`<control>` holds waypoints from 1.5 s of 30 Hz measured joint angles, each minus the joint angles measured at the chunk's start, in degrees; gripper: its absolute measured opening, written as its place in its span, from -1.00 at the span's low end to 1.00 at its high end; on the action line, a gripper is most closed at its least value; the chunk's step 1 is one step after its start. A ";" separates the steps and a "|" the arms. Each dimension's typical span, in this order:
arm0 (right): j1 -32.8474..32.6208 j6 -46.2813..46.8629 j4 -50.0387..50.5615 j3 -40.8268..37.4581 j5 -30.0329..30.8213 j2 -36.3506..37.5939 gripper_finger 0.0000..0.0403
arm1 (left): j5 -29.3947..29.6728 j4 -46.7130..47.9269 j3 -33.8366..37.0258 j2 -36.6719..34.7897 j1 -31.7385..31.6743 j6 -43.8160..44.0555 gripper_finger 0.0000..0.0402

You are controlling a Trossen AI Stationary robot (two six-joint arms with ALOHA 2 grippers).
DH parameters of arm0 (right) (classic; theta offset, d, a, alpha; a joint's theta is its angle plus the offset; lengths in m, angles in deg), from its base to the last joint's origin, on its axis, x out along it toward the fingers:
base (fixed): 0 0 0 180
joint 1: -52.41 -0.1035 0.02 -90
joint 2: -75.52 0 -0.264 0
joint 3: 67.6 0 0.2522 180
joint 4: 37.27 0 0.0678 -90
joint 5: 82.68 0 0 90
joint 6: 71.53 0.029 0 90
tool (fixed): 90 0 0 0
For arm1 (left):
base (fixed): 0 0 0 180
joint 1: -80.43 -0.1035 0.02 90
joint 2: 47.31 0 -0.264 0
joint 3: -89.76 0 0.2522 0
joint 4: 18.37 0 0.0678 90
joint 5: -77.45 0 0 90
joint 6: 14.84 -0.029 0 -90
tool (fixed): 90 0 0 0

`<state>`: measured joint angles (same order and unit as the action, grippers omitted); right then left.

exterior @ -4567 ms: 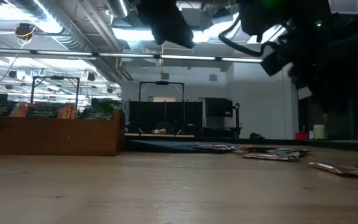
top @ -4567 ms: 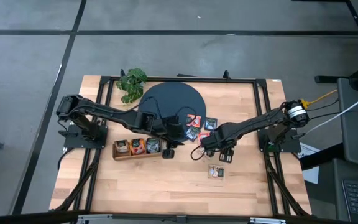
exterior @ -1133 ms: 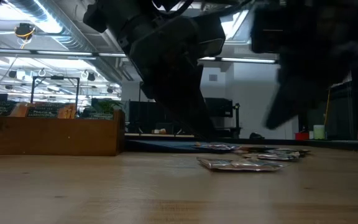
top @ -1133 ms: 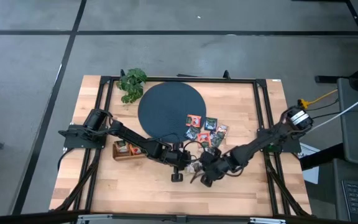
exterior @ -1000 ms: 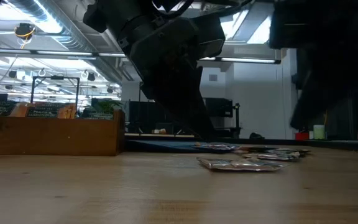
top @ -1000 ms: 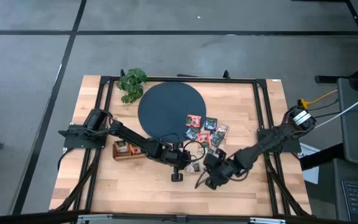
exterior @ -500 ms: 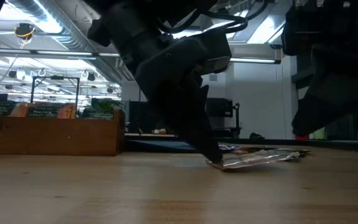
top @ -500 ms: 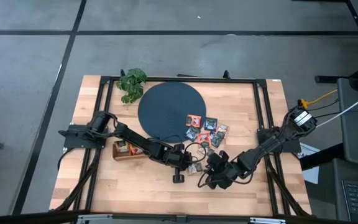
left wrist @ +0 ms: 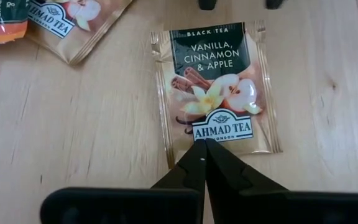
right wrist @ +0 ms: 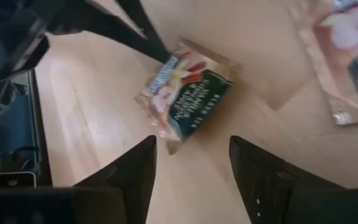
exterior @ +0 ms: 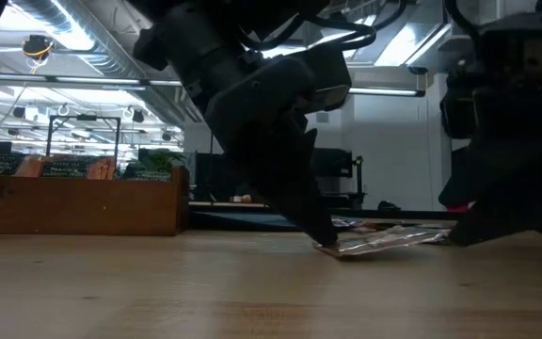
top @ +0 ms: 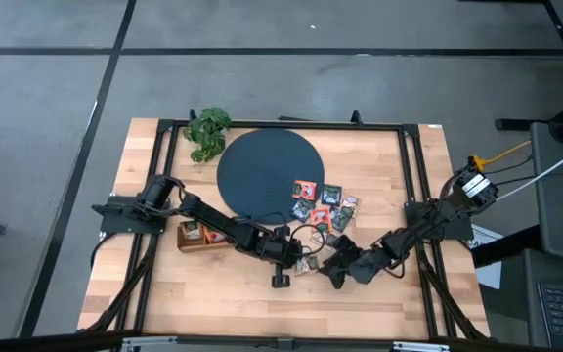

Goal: Pick & Place Tea
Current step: Put the brown tea bag into the left section of the wooden organizer

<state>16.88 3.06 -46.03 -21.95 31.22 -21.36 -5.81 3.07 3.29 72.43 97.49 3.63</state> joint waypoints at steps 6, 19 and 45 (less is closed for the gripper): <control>1.48 -1.38 -0.98 0.07 -0.65 0.00 0.01 | 1.10 -2.88 0.12 0.14 0.01 -0.61 -0.99; 4.57 -3.30 -1.26 0.10 -5.99 -0.20 -0.37 | 4.00 -6.01 0.24 0.39 0.00 -0.06 -0.99; 4.96 -12.00 0.00 0.12 -6.01 -0.22 -0.98 | 4.12 -2.41 0.15 -5.04 0.26 -1.67 -0.86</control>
<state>21.84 -8.95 -46.03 -21.83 25.21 -21.58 -1.69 0.66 3.45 67.40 97.75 1.96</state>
